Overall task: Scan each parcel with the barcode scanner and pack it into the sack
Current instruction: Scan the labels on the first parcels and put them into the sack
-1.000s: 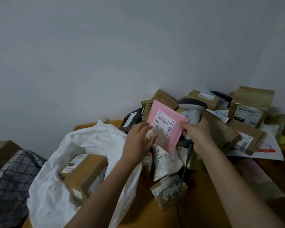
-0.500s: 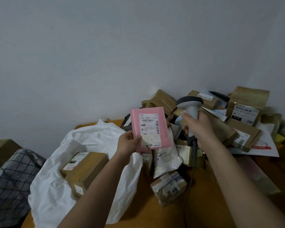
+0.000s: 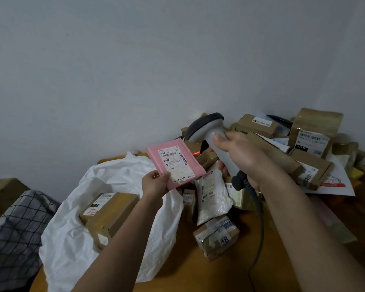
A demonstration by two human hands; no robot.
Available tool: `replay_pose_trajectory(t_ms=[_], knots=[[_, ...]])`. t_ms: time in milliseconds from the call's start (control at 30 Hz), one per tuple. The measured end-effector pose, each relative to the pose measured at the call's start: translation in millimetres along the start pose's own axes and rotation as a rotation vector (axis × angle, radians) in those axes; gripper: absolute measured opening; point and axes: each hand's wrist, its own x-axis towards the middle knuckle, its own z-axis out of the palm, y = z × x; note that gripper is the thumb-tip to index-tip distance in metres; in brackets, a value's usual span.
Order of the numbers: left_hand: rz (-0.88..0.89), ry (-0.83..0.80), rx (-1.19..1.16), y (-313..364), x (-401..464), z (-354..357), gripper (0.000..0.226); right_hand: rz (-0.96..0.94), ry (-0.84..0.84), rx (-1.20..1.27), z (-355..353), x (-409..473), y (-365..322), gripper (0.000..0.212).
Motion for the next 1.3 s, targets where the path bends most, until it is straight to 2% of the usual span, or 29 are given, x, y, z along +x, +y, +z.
replay_pose_trajectory(t_ms=[633, 733, 833, 900, 1033, 1100, 1200, 1300], knots=[[-0.004, 0.046, -0.047, 2.1, 0.5, -16.4, 0.005, -0.077, -0.013, -0.022, 16.9, -15.7, -24.2, 0.042], [0.01, 0.192, -0.018, 6.1, 8.6, -29.4, 0.014, -0.071, -0.048, 0.024, 26.1, -10.2, -22.4, 0.036], [0.016, 0.438, -0.034, 12.7, 17.0, -54.4, 0.037, -0.042, -0.067, 0.043, 34.1, -4.6, -18.2, 0.031], [0.053, 0.618, 0.034, 14.4, 19.8, -76.0, 0.045, -0.022, -0.071, 0.051, 40.2, -0.5, -15.4, 0.028], [0.037, 0.774, 0.148, 1.9, 23.6, -117.7, 0.037, 0.001, -0.063, 0.08, 52.9, 8.7, -11.6, 0.024], [-0.039, 0.74, 0.263, -4.7, 26.4, -128.8, 0.025, 0.013, -0.06, 0.087, 57.5, 13.1, -10.1, 0.024], [-0.127, 0.529, 0.452, -15.6, 33.9, -132.8, 0.02, 0.037, -0.047, 0.083, 60.5, 20.3, -5.2, 0.03], [-0.261, 0.395, 0.581, -20.6, 36.1, -128.2, 0.046, 0.069, -0.011, 0.079, 57.8, 26.4, 1.6, 0.035]])
